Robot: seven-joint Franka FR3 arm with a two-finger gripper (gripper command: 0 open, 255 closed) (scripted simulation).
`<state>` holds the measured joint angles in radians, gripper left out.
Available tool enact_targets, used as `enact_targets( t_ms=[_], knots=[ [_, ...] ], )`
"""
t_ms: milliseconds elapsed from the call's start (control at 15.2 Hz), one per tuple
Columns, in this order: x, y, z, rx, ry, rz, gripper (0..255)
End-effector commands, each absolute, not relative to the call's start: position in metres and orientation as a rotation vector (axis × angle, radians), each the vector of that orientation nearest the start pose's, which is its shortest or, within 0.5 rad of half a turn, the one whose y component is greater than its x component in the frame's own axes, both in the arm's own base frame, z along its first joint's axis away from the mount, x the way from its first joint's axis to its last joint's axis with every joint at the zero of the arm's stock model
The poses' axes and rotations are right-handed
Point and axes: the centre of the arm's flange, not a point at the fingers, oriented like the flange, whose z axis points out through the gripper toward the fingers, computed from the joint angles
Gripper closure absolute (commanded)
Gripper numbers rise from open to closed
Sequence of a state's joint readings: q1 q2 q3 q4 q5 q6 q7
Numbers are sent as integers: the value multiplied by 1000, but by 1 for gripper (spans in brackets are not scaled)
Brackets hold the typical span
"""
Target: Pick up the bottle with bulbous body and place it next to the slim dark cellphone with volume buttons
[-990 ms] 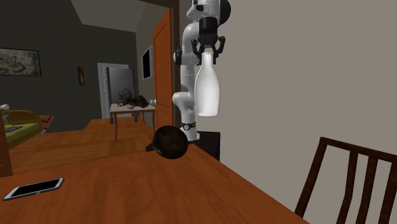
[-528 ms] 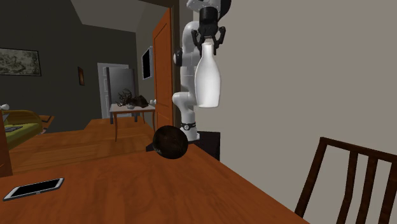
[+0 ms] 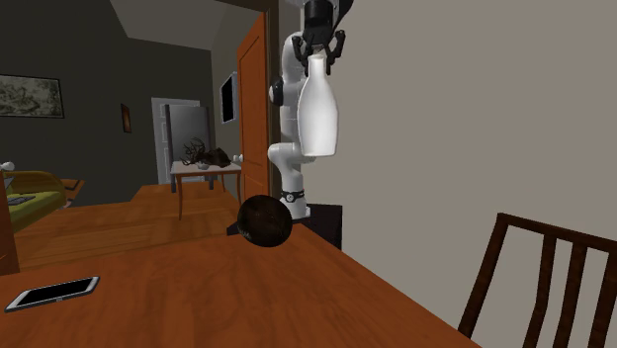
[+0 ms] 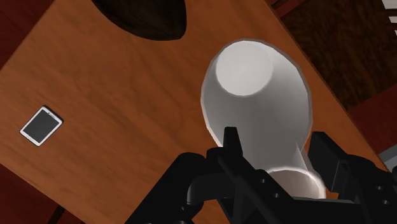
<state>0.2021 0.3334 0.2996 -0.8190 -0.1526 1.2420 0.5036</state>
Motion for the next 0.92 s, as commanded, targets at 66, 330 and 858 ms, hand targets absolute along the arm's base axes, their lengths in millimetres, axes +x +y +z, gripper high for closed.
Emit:
enact_targets(
  t_ms=[66, 330, 858],
  knots=[
    [553, 190, 728, -3125, 124, -174, 255],
    [557, 142, 705, -3125, 124, -174, 255],
    [566, 47, 661, -3125, 124, -174, 255]
  ],
)
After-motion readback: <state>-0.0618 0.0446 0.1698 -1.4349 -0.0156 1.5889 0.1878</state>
